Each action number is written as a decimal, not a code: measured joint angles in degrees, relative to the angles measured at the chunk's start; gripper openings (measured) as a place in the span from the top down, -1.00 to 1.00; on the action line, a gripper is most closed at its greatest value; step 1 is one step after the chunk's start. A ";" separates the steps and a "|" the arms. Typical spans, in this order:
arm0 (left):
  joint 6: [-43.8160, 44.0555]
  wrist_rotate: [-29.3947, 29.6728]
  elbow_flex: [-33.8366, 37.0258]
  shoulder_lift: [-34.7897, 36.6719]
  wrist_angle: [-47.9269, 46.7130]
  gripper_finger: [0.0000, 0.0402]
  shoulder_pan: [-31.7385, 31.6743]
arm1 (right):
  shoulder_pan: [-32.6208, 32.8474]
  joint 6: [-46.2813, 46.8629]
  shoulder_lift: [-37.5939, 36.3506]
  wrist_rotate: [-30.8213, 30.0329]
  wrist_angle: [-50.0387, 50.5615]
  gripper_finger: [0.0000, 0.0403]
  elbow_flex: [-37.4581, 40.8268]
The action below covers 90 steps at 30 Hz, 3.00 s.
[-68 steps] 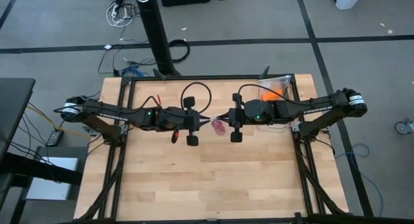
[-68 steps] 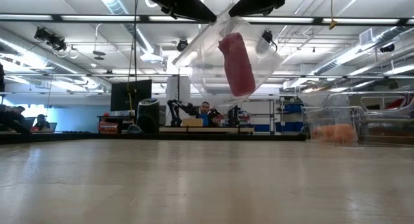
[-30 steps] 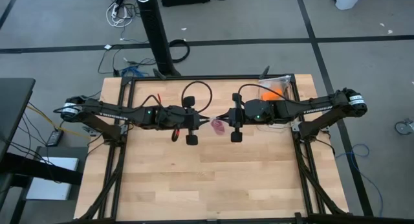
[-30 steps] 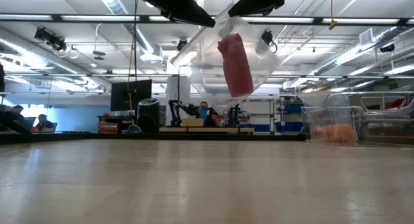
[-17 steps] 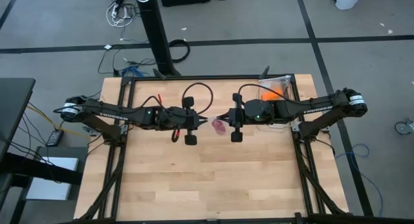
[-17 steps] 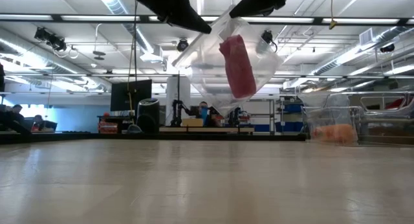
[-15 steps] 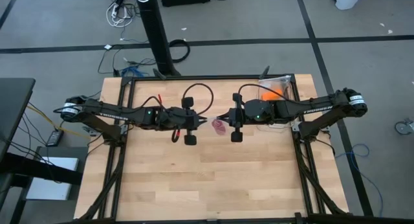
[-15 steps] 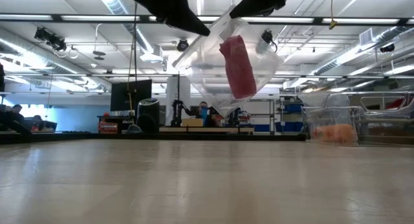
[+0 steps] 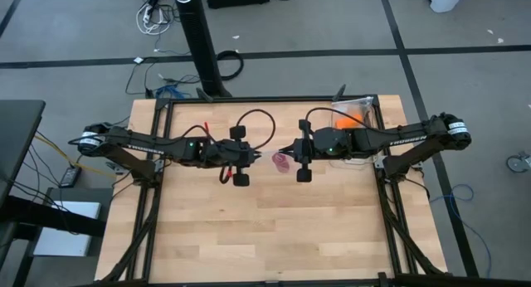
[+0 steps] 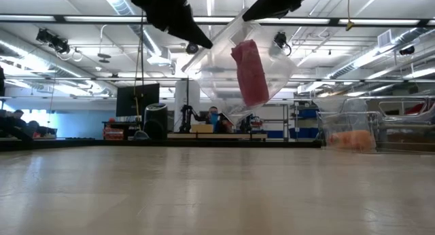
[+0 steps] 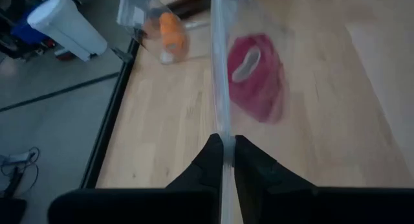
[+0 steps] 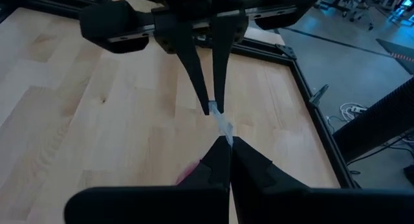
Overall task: Roll bandage
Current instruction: Close the transparent zip bag, then put the transparent zip bag into the transparent bin
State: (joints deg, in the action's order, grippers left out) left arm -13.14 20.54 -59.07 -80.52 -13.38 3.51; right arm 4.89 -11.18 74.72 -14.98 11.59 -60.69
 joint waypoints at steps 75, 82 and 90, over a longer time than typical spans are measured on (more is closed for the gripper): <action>5.83 1.46 -6.53 -0.10 -9.32 0.88 -0.88 | 0.84 13.15 7.88 1.97 2.07 0.17 -6.75; 4.75 1.60 -7.54 -0.10 -9.23 0.88 -1.27 | -1.86 18.27 13.79 2.16 12.44 0.18 -16.61; 4.50 2.24 -7.58 -0.07 -9.72 0.88 -1.31 | -5.40 18.76 16.79 4.39 19.57 0.65 -20.92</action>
State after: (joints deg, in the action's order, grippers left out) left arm -8.64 22.78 -66.65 -80.60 -23.09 2.20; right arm -0.52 7.58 91.50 -10.60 31.16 -81.60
